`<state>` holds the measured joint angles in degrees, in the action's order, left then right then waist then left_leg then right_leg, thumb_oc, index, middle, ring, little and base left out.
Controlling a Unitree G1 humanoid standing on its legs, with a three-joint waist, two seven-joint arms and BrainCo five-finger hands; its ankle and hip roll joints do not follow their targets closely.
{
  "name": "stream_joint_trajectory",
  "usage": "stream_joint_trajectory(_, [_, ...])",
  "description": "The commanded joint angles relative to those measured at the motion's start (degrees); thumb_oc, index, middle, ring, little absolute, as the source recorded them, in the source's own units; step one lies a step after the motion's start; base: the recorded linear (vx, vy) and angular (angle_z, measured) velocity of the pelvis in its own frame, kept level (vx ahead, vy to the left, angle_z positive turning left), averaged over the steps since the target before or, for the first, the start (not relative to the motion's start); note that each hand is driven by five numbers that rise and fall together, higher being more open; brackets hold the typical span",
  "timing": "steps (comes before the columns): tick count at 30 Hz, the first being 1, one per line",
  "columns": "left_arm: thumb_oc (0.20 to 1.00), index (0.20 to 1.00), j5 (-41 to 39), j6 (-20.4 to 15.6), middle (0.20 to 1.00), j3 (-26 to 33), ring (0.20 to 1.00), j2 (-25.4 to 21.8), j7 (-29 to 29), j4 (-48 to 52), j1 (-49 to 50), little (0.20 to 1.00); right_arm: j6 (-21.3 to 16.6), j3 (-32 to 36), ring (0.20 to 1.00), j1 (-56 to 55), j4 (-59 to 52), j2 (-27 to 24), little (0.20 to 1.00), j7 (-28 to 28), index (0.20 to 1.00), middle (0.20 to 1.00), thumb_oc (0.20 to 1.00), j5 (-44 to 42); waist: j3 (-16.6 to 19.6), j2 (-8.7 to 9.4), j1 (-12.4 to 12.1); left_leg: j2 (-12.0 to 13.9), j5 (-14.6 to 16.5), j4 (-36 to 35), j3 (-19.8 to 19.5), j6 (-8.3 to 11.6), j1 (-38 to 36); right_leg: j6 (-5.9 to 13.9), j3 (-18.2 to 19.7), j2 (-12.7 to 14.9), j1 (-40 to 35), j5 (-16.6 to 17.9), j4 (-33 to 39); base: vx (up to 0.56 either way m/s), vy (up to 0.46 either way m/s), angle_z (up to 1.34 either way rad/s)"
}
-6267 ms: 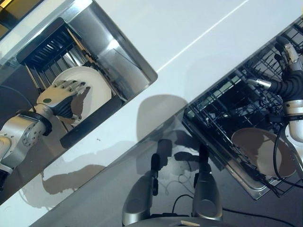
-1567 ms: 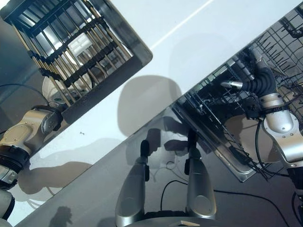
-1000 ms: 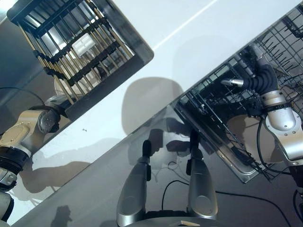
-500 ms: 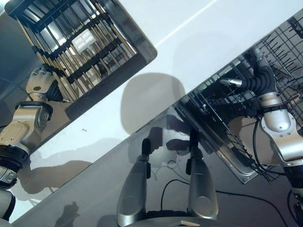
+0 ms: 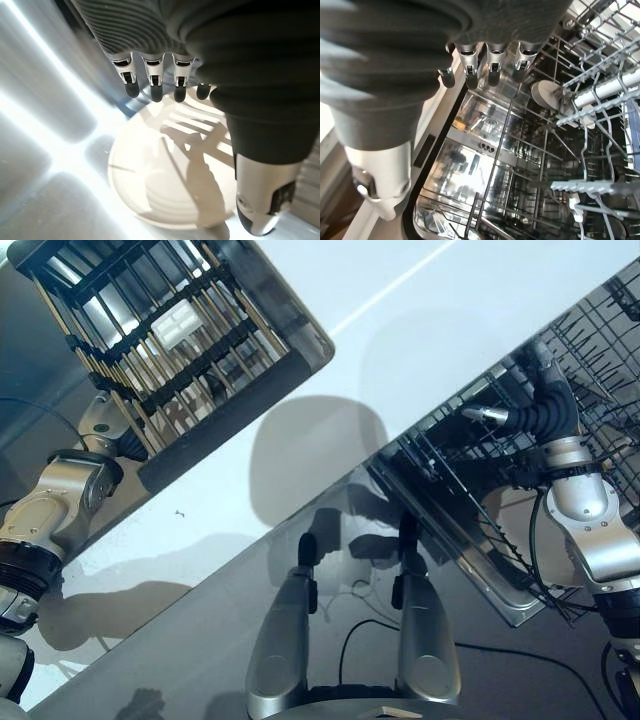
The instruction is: Pick up plates and place into dishwasher.
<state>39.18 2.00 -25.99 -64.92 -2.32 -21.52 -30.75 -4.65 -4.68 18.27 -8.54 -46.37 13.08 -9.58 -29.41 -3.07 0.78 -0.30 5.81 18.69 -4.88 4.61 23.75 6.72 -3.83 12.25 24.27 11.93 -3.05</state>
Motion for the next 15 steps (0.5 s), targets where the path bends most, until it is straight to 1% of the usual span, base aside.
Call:
stream_joint_trajectory(1, [1.000, 1.000, -4.0, -2.1, 1.000, -2.4, 1.000, 5.1, 4.9, -0.5, 5.6, 1.000, -2.2, 3.2, 1.000, 2.2, -4.2, -2.0, 1.000, 0.9, 1.000, 1.000, 1.000, -0.2, -0.4, 2.27, -1.4, -0.7, -8.8, -8.7, 1.2, -3.28, 0.5, 2.95, 1.9, 2.2, 0.2, -3.3, -7.3, 0.00, 0.042, 0.00])
stream_joint_trajectory(3, [1.000, 1.000, -5.2, -1.8, 1.000, -2.4, 1.000, 4.9, 7.0, 0.3, 5.9, 1.000, -2.2, 3.5, 1.000, 1.9, -4.4, -2.3, 1.000, 0.8, 1.000, 1.000, 1.000, -0.3, -0.4, 1.96, -1.3, -0.7, -8.8, -8.7, 1.2, -3.26, 0.5, 2.97, 2.0, 2.3, 0.2, -3.2, -7.2, 0.00, 0.017, 0.00])
stream_joint_trajectory(6, [1.000, 1.000, -5.4, -1.0, 1.000, -2.0, 1.000, 4.5, 5.7, 0.5, 6.6, 1.000, -2.3, 3.9, 1.000, 1.7, -4.4, -2.8, 1.000, 0.4, 1.000, 1.000, 1.000, -0.7, -0.4, 1.70, -1.3, -0.7, -8.7, -8.7, 1.3, -3.31, 0.4, 2.94, 2.0, 2.3, 0.1, -3.4, -7.3, 0.00, 0.000, 0.00])
stream_joint_trajectory(8, [1.000, 1.000, -3.7, 1.0, 1.000, -1.8, 1.000, 4.1, 3.0, 0.8, 6.4, 1.000, -2.5, 3.9, 1.000, 1.8, -4.3, -2.9, 1.000, 0.3, 1.000, 1.000, 1.000, -0.8, -0.4, 1.67, -1.3, -0.7, -8.7, -8.5, 1.3, -3.28, 0.7, 2.93, 2.0, 2.4, 0.3, -3.4, -7.4, 0.00, 0.000, 0.00])
stream_joint_trajectory(10, [1.000, 1.000, -2.6, 4.1, 1.000, -1.3, 1.000, 4.0, -1.6, 0.7, 6.2, 1.000, -2.5, 3.9, 1.000, 1.9, -4.1, -2.8, 1.000, 0.3, 1.000, 1.000, 1.000, -0.8, -0.4, 1.87, -1.4, -0.6, -8.7, -8.3, 1.1, -3.28, 1.1, 2.92, 1.9, 2.3, 0.6, -3.5, -7.4, 0.00, 0.000, 0.00])
stream_joint_trajectory(12, [1.000, 1.000, -2.3, 5.9, 1.000, -0.4, 1.000, 4.2, -4.5, 0.5, 5.9, 1.000, -2.2, 3.9, 1.000, 1.9, -4.2, -2.4, 1.000, 0.6, 1.000, 1.000, 1.000, -0.6, -0.4, 2.25, -1.6, -0.6, -8.7, -8.2, 1.1, -3.28, 1.6, 2.92, 1.7, 2.2, 0.9, -3.5, -7.5, -0.01, -0.025, 0.00])
stream_joint_trajectory(13, [1.000, 1.000, -2.1, 7.3, 1.000, 0.4, 1.000, 4.4, -7.1, 0.1, 5.6, 1.000, -2.4, 3.9, 1.000, 1.7, -4.0, -2.0, 1.000, 0.8, 1.000, 1.000, 1.000, -0.5, -0.4, 2.67, -1.7, -0.5, -8.8, -8.2, 0.9, -3.25, 2.0, 2.91, 1.6, 2.1, 1.2, -3.5, -7.4, -0.01, -0.065, 0.01])
stream_joint_trajectory(15, [1.000, 1.000, -0.7, 9.2, 1.000, 0.8, 1.000, 5.4, -9.5, -1.0, 4.8, 1.000, -2.6, 3.6, 1.000, 2.0, -3.5, -0.9, 1.000, 1.0, 1.000, 1.000, 1.000, 0.1, -0.4, 3.32, -1.9, -0.5, -8.9, -8.2, 0.7, -3.28, 2.6, 2.86, 1.3, 1.8, 1.6, -3.3, -7.4, -0.01, -0.081, 0.01])
